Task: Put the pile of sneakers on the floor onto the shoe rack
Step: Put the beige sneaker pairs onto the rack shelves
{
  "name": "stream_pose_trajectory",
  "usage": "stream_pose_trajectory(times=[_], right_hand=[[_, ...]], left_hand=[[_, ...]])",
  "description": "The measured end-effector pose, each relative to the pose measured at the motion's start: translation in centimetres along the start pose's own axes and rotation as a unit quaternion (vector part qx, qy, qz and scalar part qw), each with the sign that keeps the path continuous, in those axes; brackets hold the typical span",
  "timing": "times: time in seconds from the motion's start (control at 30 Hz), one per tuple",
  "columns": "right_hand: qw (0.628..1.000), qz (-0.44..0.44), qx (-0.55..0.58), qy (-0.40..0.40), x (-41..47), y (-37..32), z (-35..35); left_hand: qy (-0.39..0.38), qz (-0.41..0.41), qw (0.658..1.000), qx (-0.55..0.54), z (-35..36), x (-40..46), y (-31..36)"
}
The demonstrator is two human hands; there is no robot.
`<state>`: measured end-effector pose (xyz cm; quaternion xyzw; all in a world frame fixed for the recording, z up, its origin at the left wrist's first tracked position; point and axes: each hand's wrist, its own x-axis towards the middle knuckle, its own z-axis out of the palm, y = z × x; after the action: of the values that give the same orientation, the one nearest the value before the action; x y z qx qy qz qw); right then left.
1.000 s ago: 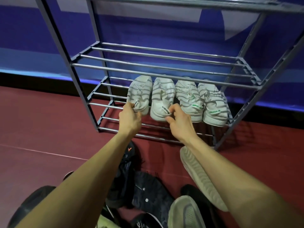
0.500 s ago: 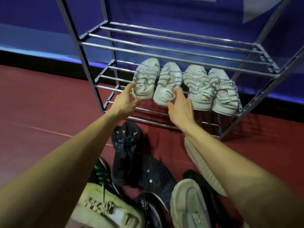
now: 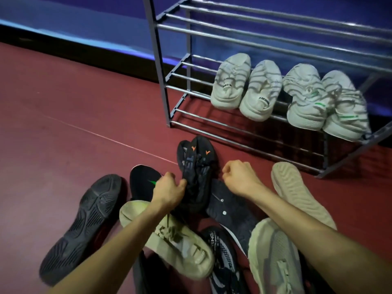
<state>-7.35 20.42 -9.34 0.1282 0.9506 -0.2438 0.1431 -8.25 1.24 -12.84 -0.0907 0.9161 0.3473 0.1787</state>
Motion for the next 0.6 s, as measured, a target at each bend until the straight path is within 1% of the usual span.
stream_pose_trajectory(times=[0.03, 0.1, 0.13, 0.2, 0.27, 0.33, 0.4, 0.5, 0.57, 0.6], right_hand=[[1.000, 0.008, 0.003, -0.024, -0.1, 0.1, 0.3], [0.996, 0.023, 0.022, -0.083, -0.3, 0.1, 1.0], [0.993, 0.031, 0.031, -0.108, -0.5, 0.0, 1.4], [0.991, 0.045, 0.044, -0.122, -0.9, -0.2, 1.8], [0.986, 0.071, 0.091, -0.116, -1.2, -0.2, 1.9], [0.973, 0.111, 0.167, -0.115, -1.4, 0.5, 1.8], [0.963, 0.145, 0.207, -0.095, -1.6, 1.8, 1.8], [0.967, 0.170, 0.189, -0.019, -1.9, 4.5, 1.3], [0.967, 0.181, 0.181, 0.013, -2.1, 6.2, 1.0], [0.968, 0.178, 0.176, 0.014, -2.3, 6.7, 0.8]], left_hand=[[-0.043, -0.038, 0.998, -0.032, 0.1, 0.0, -0.2], [-0.121, -0.088, 0.978, -0.145, 0.3, 0.0, -0.6], [-0.138, -0.087, 0.971, -0.176, 0.5, -0.1, -0.6], [-0.137, -0.044, 0.972, -0.188, 1.0, -0.1, -0.7], [-0.138, -0.021, 0.968, -0.208, 2.0, -0.8, -0.5], [-0.137, -0.003, 0.966, -0.218, 3.2, -1.7, 0.1], [-0.151, 0.011, 0.963, -0.222, 3.8, -2.9, 1.2], [-0.198, 0.021, 0.955, -0.218, 4.5, -4.1, 2.7], [-0.192, 0.032, 0.967, -0.167, 5.1, -4.8, 2.9], [-0.175, 0.055, 0.975, -0.125, 5.4, -5.1, 2.8]])
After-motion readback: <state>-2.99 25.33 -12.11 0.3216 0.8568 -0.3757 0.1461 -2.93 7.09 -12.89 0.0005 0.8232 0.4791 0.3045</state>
